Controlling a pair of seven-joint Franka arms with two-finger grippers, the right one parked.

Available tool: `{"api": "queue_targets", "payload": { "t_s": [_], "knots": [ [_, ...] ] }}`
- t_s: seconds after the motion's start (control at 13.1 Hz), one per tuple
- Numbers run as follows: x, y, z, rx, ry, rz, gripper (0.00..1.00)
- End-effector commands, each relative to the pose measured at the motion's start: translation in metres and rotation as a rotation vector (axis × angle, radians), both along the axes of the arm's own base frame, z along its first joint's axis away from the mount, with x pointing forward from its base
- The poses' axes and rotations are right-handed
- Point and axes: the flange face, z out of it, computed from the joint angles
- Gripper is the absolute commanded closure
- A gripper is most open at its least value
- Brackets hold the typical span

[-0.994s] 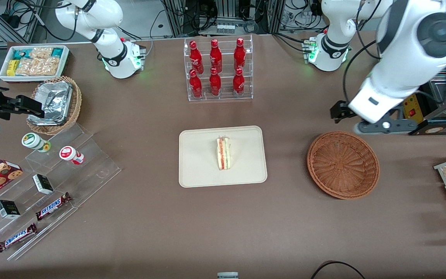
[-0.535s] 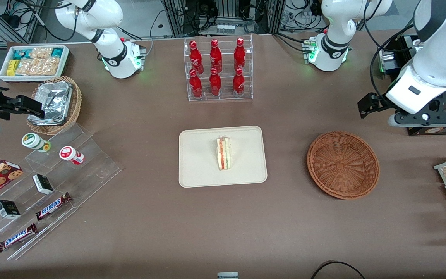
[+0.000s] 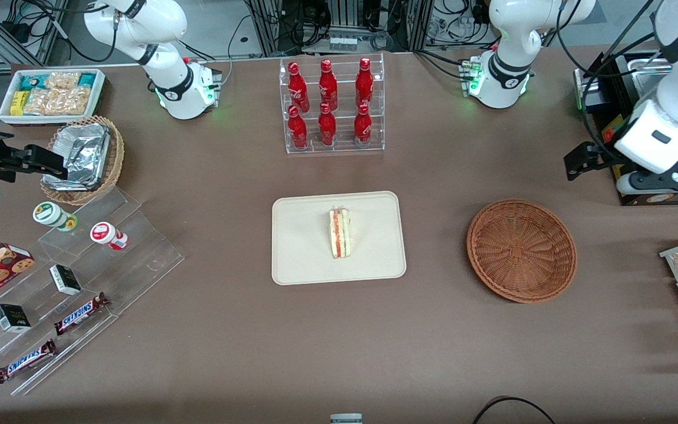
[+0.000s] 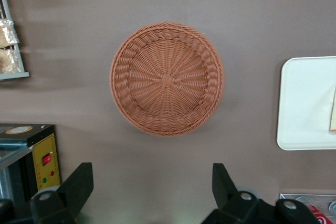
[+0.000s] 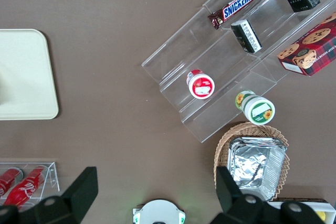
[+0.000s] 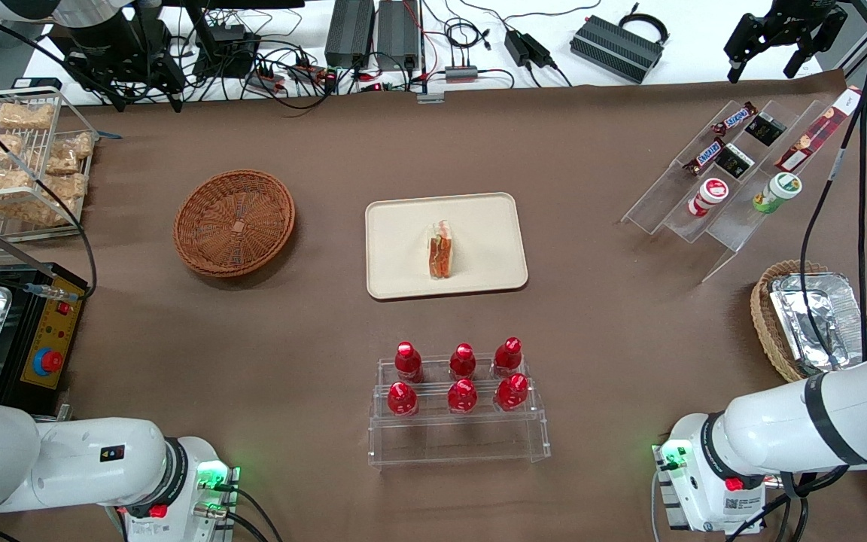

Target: Place sandwich from basket to tray

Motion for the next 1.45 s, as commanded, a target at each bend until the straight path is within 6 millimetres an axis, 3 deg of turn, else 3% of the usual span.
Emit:
{"api": "queue_targets", "payload": {
  "t_s": [0.0,0.15,0.23,0.31,0.38,0.76,1.15,1.38],
  "knots": [
    [-0.014,0.016,0.014,-0.007,-0.005,0.019,0.00],
    [-0.014,0.013,0.019,-0.008,-0.016,0.021,0.00],
    [-0.014,0.029,0.019,-0.010,-0.007,0.044,0.00],
    [-0.016,0.029,0.018,-0.014,0.009,0.037,0.00],
    [-0.016,0.042,0.019,-0.022,0.008,0.061,0.00],
    [-0.009,0.051,0.026,-0.065,-0.013,0.056,0.00],
    [0.007,0.035,0.028,-0.072,-0.025,0.025,0.00],
    [0.007,0.043,0.031,-0.073,-0.032,0.040,0.00]
  ]
}}
